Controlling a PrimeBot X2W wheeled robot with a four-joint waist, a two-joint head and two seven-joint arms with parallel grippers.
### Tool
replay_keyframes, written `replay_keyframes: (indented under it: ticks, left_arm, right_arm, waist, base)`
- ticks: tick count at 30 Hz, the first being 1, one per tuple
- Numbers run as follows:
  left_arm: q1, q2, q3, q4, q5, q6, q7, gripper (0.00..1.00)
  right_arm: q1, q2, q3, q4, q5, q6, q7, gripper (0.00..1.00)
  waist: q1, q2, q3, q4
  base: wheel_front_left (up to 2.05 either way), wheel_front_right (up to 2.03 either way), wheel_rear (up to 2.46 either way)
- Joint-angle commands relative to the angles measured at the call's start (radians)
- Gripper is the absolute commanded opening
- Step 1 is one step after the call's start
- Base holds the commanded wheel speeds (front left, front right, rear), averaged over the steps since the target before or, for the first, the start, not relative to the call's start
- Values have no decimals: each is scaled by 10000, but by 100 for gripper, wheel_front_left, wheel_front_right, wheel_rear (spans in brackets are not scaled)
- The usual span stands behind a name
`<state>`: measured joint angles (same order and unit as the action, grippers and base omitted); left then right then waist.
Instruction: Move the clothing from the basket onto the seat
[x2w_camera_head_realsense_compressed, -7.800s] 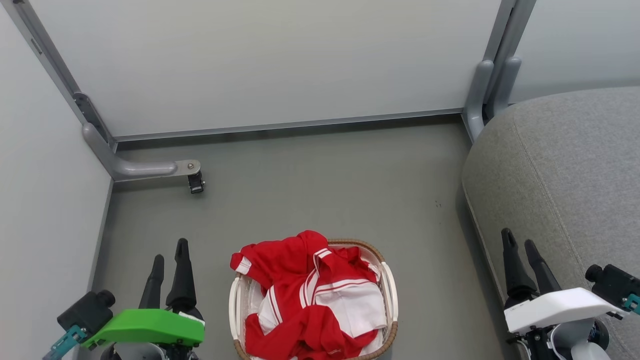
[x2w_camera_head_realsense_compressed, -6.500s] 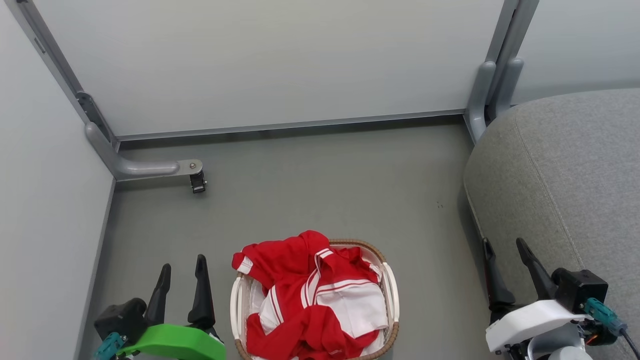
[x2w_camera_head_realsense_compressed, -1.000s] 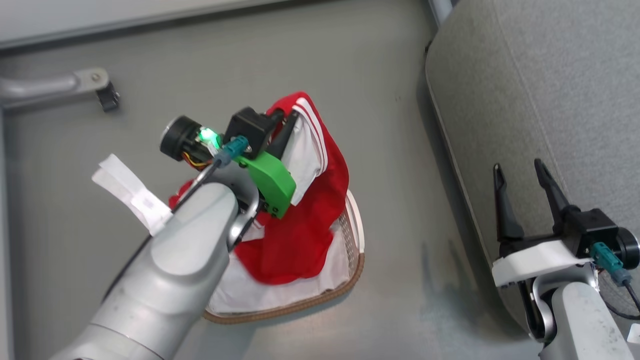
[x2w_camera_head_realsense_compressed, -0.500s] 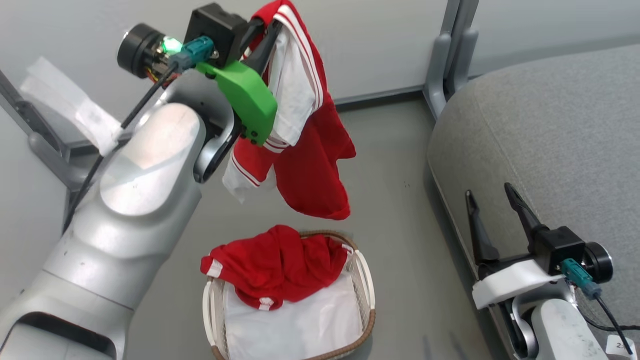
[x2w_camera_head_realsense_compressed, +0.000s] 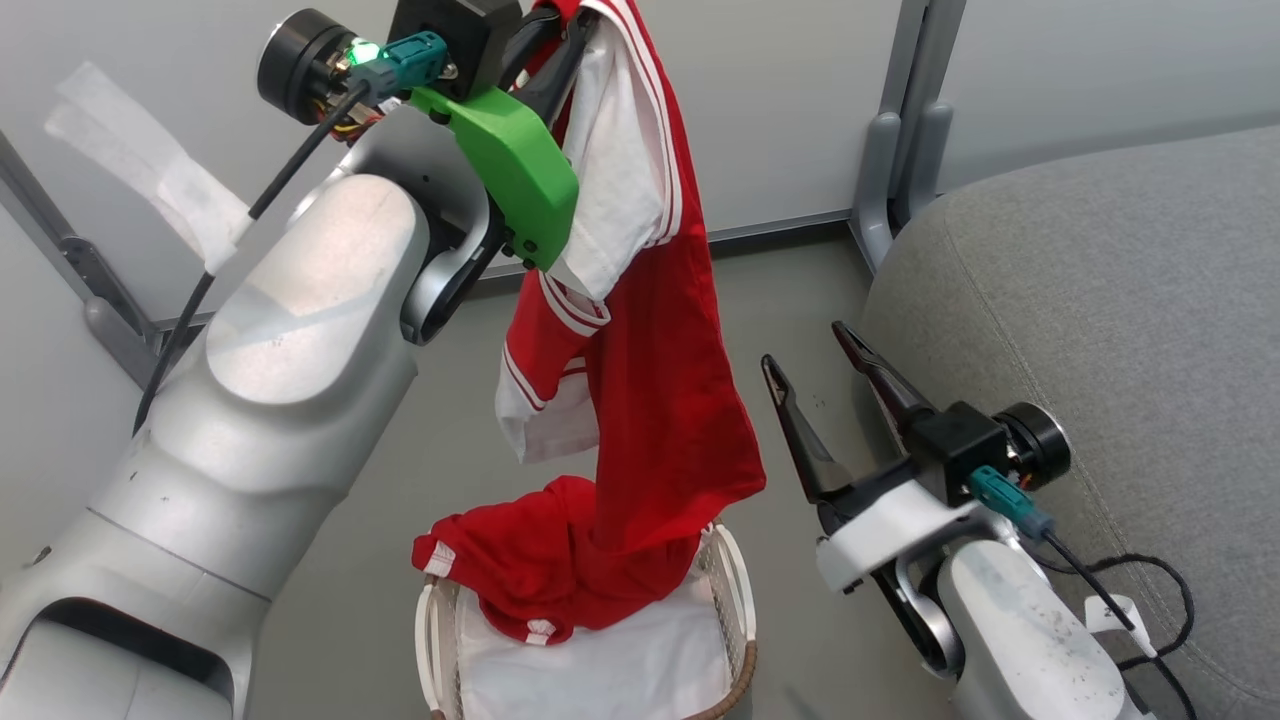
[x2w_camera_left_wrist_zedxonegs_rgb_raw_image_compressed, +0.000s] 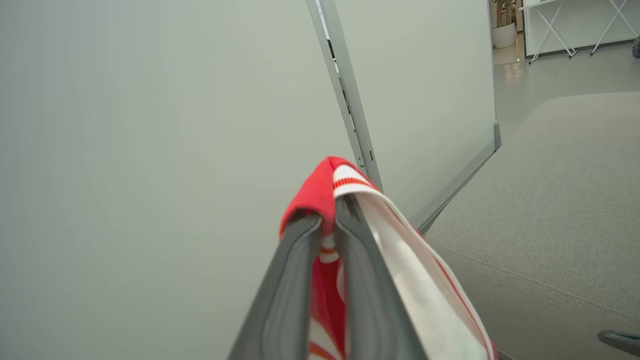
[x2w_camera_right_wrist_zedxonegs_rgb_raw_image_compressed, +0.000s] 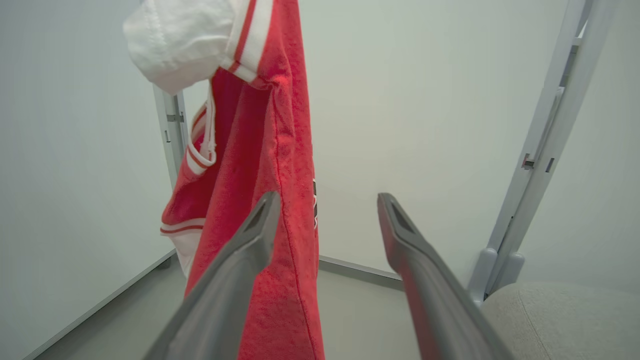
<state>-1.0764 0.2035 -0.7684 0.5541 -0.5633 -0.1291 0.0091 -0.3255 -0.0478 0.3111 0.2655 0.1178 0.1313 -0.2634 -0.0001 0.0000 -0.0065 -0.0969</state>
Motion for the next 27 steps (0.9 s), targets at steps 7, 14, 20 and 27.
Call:
replay_keyframes:
  ticks: [7,14,20,27]
  left_arm:
    - [-247,-265,-490,-278,-386,-21,43,0]
    - [-250,-460,-909,-747,-605,-17,-34,0]
    - [-299,-537,-1198,-1146,-632,-10,-120,0]
    - [-77,-472,-1279,-1530,-778,-1,-120,0]
  right_arm:
    - [-1374,-51,927,1445,-160,-10,-21,100]
    - [-2582,-44,953,3015,-245,-10,-21,100]
    - [-3428,-51,1547,4473,149,-10,-21,100]
    - [-4049,-48,2681,5632,1072,-10,-21,0]
  waist:
    - [1,0,-119,471]
    - [1,0,-160,878]
    - [1,0,-149,1149]
    - [1,0,-141,1348]
  base:
    - [0,0,0]
    - [0,0,0]
    - [0,0,0]
    - [0,0,0]
